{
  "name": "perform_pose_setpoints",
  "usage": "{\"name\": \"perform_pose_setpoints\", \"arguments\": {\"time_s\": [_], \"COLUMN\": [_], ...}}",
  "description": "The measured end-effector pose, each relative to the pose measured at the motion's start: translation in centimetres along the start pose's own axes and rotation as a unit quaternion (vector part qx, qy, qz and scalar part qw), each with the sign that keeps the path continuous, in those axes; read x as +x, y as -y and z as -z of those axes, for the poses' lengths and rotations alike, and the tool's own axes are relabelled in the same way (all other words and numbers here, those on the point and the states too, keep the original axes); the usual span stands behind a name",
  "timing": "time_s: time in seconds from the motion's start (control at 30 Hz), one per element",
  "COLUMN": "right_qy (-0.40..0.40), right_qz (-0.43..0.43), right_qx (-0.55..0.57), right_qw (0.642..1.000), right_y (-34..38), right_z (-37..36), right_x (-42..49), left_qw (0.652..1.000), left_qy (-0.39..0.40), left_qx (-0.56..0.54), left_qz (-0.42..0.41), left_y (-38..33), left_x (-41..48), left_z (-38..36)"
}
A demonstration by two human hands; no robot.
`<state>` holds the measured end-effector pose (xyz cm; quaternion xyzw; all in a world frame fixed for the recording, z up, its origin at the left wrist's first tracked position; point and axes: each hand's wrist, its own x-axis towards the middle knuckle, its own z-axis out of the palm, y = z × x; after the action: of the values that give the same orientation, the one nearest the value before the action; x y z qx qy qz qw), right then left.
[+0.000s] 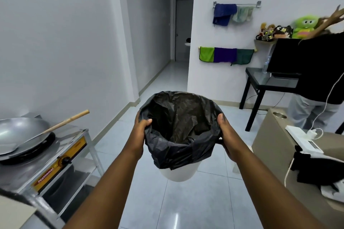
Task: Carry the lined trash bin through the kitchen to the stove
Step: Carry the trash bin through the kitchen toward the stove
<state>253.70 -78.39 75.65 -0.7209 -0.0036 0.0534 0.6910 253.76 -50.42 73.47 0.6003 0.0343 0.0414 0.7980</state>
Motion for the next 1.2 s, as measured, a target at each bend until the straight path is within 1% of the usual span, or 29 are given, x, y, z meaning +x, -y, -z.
{"name": "perform_pose_setpoints", "arguments": {"time_s": [0.1,0.23,0.43,0.73,0.83,0.93,1.07,1.2], "right_qy": [0.007,0.021,0.023,0.028,0.033,0.055,0.095,0.163], "right_qz": [-0.004,-0.003,-0.001,-0.006,-0.009,-0.016,-0.017,-0.008], "right_qx": [-0.002,-0.012,-0.019,-0.023,-0.021,-0.021,-0.018,-0.020], "right_qw": [1.000,1.000,1.000,0.999,0.999,0.998,0.995,0.986], "right_y": [0.4,0.6,1.1,3.1,3.0,2.9,2.6,2.6], "right_z": [0.5,0.4,-1.6,-4.2,-4.8,-5.2,-6.1,-7.6], "right_x": [3.6,11.4,24.4,42.8,48.8,55.0,63.5,72.3], "left_qw": [1.000,1.000,1.000,1.000,0.999,0.998,0.995,0.986], "left_qy": [-0.006,-0.014,-0.021,-0.021,-0.042,-0.057,-0.100,-0.160], "left_qx": [-0.004,-0.002,-0.023,-0.002,-0.009,-0.004,0.009,0.015], "left_qz": [0.001,0.003,0.002,0.003,0.002,0.004,-0.021,-0.041], "left_y": [0.4,0.9,1.7,-0.3,0.0,0.1,0.3,0.3], "left_x": [2.8,10.2,23.6,41.5,46.9,51.6,57.4,62.3], "left_z": [-0.8,-0.6,0.9,3.1,3.5,4.0,4.3,4.9]}}
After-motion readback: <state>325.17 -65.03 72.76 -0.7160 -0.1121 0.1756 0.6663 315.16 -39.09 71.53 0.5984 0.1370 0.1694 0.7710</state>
